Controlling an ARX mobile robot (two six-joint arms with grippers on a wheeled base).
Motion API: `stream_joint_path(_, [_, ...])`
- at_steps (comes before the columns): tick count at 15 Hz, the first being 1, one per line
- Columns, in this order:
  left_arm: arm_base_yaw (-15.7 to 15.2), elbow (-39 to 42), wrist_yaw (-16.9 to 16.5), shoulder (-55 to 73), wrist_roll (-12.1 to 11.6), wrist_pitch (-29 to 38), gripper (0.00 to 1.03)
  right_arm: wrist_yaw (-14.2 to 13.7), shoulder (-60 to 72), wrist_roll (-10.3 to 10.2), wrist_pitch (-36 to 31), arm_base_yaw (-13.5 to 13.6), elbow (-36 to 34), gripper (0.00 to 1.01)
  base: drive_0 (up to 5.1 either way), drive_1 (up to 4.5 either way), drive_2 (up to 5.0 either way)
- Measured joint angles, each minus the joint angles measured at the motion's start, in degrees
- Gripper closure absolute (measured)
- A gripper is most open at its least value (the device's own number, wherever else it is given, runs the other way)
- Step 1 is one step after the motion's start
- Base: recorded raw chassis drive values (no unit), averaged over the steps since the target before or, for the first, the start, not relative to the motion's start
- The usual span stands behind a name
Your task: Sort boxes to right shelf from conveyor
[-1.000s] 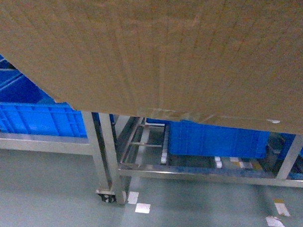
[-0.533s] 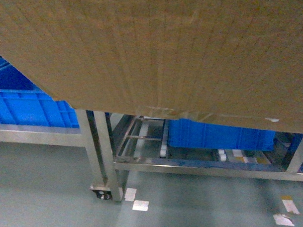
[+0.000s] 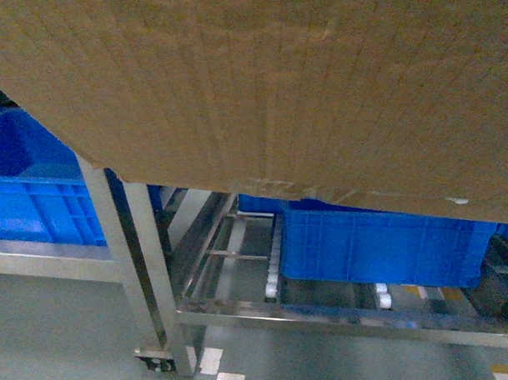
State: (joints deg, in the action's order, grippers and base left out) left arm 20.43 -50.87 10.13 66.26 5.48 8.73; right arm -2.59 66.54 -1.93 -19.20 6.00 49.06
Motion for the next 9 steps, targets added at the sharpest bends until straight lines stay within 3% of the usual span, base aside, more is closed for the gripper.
stream_joint_path(3, [0.0,0.0,0.0,0.2,0.0,-0.3,0.99,0.0,0.4,0.0,0.2,0.0,0.0,0.98,0.0,0.0,0.0])
stream_joint_path(9, [-0.2,0.0,0.1,0.2,0.0,-0.1,0.99,0.0,0.3,0.0,0.0,0.3,0.0,0.98,4.5,-2.52,-2.5])
